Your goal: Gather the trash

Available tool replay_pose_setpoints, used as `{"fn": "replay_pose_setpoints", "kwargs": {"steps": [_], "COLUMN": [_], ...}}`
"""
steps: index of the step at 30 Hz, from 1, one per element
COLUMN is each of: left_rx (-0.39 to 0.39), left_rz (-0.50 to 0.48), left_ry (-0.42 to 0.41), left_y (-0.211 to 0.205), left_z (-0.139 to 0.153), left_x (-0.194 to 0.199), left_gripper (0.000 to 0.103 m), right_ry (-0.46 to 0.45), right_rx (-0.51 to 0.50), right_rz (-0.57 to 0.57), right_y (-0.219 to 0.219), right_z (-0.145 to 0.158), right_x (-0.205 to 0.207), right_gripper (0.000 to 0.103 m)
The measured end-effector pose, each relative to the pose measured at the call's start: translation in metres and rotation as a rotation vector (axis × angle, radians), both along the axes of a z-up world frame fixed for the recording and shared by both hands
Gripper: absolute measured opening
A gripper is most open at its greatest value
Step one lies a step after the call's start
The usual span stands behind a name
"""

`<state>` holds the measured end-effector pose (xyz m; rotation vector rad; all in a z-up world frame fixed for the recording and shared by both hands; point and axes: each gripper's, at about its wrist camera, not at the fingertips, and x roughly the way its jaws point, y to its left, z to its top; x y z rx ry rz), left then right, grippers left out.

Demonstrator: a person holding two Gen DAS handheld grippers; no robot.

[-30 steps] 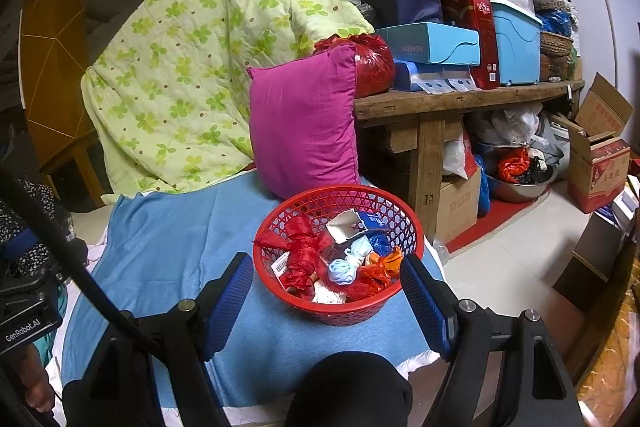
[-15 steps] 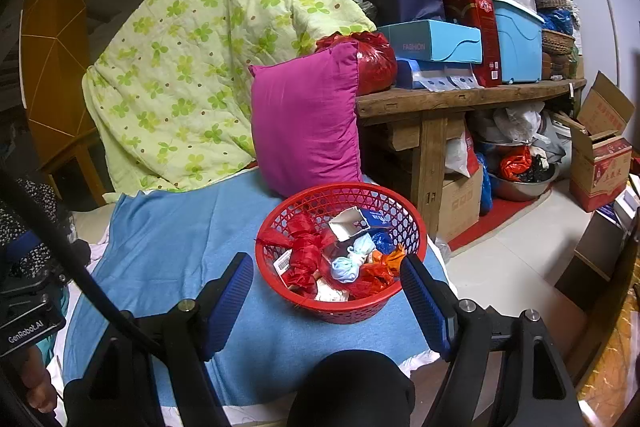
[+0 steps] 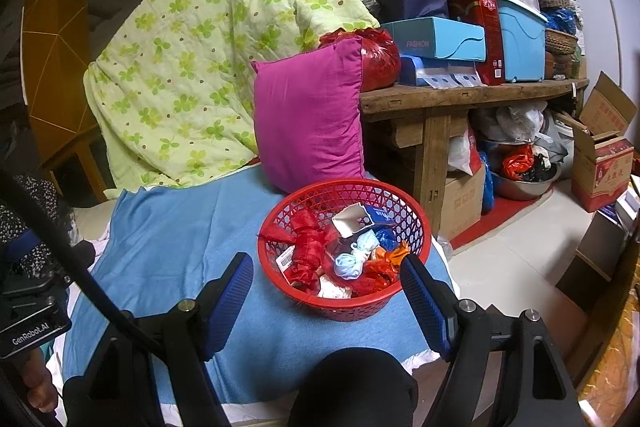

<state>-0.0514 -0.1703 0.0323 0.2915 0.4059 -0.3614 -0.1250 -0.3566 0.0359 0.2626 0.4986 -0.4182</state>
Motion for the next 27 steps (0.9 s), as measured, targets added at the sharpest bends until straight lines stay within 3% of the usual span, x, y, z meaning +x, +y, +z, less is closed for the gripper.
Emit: {"fn": "replay_pose_setpoints", "kwargs": {"steps": [27], "left_rx": [0.002], "left_rz": [0.001], "left_ry": [0.002], "left_y": [0.0031], "left_z": [-0.0011], "left_x": [0.0012], "left_gripper": [0.101], "right_ry": [0.006], "right_rx": [-0.003], "right_rz": [0.01], "right_y": [0.002], "right_z": [-0.0019], "right_x": [0.0041], "right_gripper": [0.079]}}
